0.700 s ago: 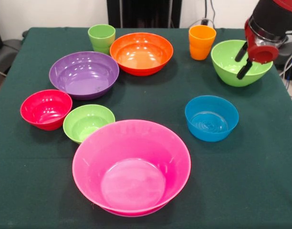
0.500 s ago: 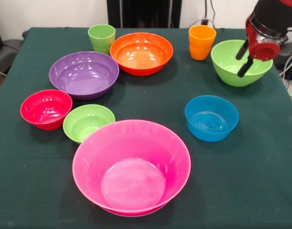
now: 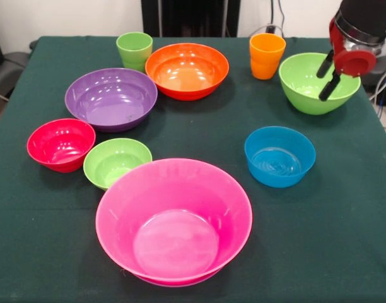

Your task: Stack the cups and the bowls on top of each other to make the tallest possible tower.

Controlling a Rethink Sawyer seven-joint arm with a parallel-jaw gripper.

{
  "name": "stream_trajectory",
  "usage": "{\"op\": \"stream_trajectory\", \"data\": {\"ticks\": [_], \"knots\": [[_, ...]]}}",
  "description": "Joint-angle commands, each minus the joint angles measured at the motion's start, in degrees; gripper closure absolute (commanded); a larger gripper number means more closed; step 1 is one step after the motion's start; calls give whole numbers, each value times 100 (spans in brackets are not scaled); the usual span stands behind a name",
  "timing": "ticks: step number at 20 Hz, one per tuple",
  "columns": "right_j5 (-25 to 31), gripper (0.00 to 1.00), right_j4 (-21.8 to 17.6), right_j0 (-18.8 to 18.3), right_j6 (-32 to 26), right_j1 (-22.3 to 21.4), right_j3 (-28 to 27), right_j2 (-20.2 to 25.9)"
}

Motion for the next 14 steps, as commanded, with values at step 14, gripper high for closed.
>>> {"op": "stream_trajectory", "data": {"ticks": [14], "knots": [[-745, 0, 404, 366, 1216, 1222, -673, 861]]}}
